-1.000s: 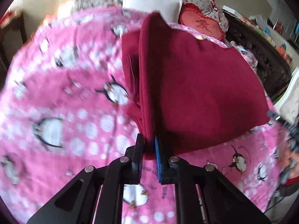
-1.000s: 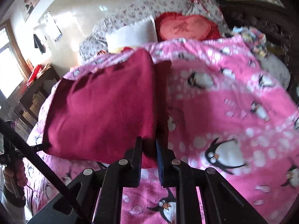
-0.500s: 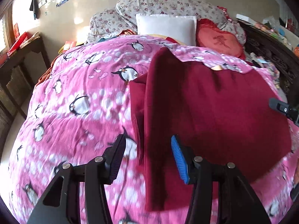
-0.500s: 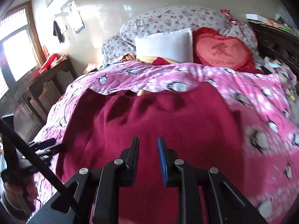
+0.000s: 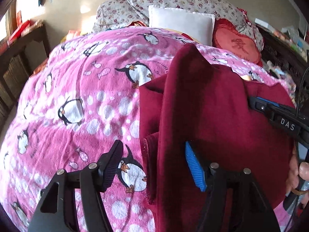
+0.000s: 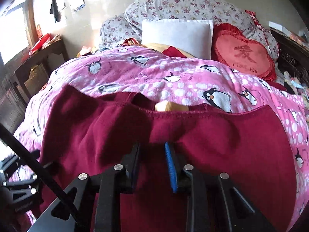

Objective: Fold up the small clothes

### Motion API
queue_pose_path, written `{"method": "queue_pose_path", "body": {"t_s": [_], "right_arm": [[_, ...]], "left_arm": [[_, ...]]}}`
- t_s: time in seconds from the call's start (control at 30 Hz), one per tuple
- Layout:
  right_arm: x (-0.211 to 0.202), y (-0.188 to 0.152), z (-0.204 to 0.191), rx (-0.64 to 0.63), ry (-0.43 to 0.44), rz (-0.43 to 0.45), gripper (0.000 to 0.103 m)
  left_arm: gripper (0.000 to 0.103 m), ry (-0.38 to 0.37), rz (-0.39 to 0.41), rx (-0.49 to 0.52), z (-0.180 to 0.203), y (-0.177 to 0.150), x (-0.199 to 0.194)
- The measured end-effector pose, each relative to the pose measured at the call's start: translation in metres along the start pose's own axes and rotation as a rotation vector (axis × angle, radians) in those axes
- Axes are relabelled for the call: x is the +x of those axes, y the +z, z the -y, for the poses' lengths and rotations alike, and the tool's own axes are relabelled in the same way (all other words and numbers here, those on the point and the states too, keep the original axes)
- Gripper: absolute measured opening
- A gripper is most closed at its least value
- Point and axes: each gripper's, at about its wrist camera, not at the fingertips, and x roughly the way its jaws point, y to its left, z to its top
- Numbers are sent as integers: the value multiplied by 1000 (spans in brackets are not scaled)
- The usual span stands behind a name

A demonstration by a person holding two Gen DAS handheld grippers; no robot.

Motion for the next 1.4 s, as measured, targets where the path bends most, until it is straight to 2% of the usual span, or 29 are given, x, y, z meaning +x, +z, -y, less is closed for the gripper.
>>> {"method": "queue_pose_path", "body": {"t_s": [0.2, 0.27, 0.4, 0.5, 0.57, 0.63, 0.73, 0.93, 1.0, 1.07, 1.1, 1.13, 1.23, 1.33, 1.37, 1.4], "right_arm": [[-30, 0, -11, 3, 86, 47, 31], [-35, 4, -25, -28, 112, 64, 31], [-16, 16, -48, -42, 130, 58, 31], [25, 20, -55, 2, 146, -46, 33], [34, 21, -56, 13, 135, -50, 37], [23, 22, -57, 27, 168, -40, 49], [1, 22, -63, 26, 221, -23, 55], [-13, 25, -101, -51, 276, -20, 56], [-3, 28, -113, -63, 251, -38, 56], [12, 31, -121, -50, 249, -70, 50], [18, 31, -124, -46, 255, -81, 26], [23, 31, -128, -57, 240, -92, 8], [19, 30, -138, -101, 217, -53, 8], [23, 31, -142, -135, 187, -71, 16], [21, 31, -140, -123, 201, -73, 23], [19, 33, -139, -111, 218, -78, 41]], "left_arm": [[65, -50, 3, -71, -21, -16, -31], [69, -78, -9, -103, -27, -26, -40], [73, -125, -19, -167, -38, -47, -51], [75, -154, -36, -207, -43, -56, -48], [76, -173, -54, -223, -45, -59, -42], [76, -180, -61, -242, -46, -61, -35], [79, -186, -74, -263, -47, -63, -25], [82, -199, -60, -273, -47, -62, -21], [82, -203, -55, -274, -48, -62, -20], [84, -207, -51, -271, -48, -65, -20], [85, -209, -50, -268, -48, -66, -20], [86, -212, -48, -267, -48, -68, -21], [88, -220, -42, -265, -49, -70, -21], [90, -220, -37, -259, -48, -69, -19], [90, -218, -35, -252, -47, -69, -20], [91, -217, -35, -250, -46, -68, -19]]}}
